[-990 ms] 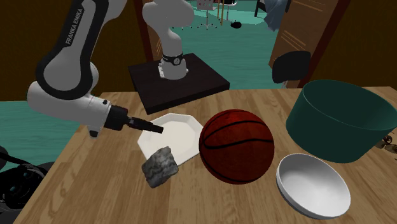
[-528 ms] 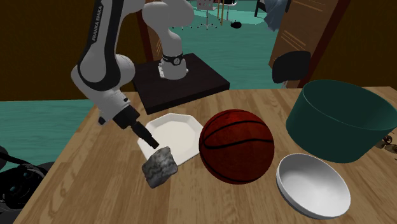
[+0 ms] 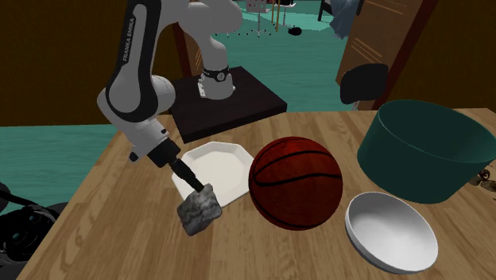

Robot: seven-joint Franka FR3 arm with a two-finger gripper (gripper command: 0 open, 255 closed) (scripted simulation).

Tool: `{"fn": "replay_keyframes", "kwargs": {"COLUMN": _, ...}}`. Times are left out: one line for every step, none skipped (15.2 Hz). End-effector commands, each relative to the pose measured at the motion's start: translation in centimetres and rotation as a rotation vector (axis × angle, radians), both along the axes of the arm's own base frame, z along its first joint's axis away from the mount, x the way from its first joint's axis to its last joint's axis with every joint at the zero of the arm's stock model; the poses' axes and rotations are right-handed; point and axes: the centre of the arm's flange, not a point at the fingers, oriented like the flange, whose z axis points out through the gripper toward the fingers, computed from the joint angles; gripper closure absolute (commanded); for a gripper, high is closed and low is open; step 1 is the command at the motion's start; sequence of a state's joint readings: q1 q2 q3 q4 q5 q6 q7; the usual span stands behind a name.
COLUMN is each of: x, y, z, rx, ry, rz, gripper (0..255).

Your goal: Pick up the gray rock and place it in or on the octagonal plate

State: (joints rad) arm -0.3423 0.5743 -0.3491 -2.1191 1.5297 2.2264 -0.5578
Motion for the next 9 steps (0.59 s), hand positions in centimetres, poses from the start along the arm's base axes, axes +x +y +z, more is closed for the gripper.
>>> {"fn": "replay_keyframes", "kwargs": {"x": 0.01, "y": 0.00, "z": -0.02, "rx": 0.000, "ry": 0.000, "rz": 0.000, "gripper": 0}}
{"fn": "replay_keyframes", "kwargs": {"x": 0.01, "y": 0.00, "z": -0.02, "rx": 0.000, "ry": 0.000, "rz": 0.000, "gripper": 0}}
{"fn": "replay_keyframes", "kwargs": {"x": 0.01, "y": 0.00, "z": -0.02, "rx": 0.000, "ry": 0.000, "rz": 0.000, "gripper": 0}}
{"fn": "replay_keyframes", "kwargs": {"x": 0.01, "y": 0.00, "z": -0.02, "rx": 0.000, "ry": 0.000, "rz": 0.000, "gripper": 255}}
{"fn": "replay_keyframes", "kwargs": {"x": 0.01, "y": 0.00, "z": -0.02, "rx": 0.000, "ry": 0.000, "rz": 0.000, "gripper": 255}}
{"fn": "replay_keyframes", "kwargs": {"x": 0.01, "y": 0.00, "z": -0.02, "rx": 0.000, "ry": 0.000, "rz": 0.000, "gripper": 255}}
{"fn": "replay_keyframes", "kwargs": {"x": -0.01, "y": -0.01, "z": -0.01, "rx": 0.000, "ry": 0.000, "rz": 0.000, "gripper": 255}}
{"fn": "replay_keyframes", "kwargs": {"x": 0.00, "y": -0.05, "z": 0.01, "rx": 0.000, "ry": 0.000, "rz": 0.000, "gripper": 255}}
{"fn": "replay_keyframes", "kwargs": {"x": -0.11, "y": -0.05, "z": -0.02, "rx": 0.000, "ry": 0.000, "rz": 0.000, "gripper": 255}}
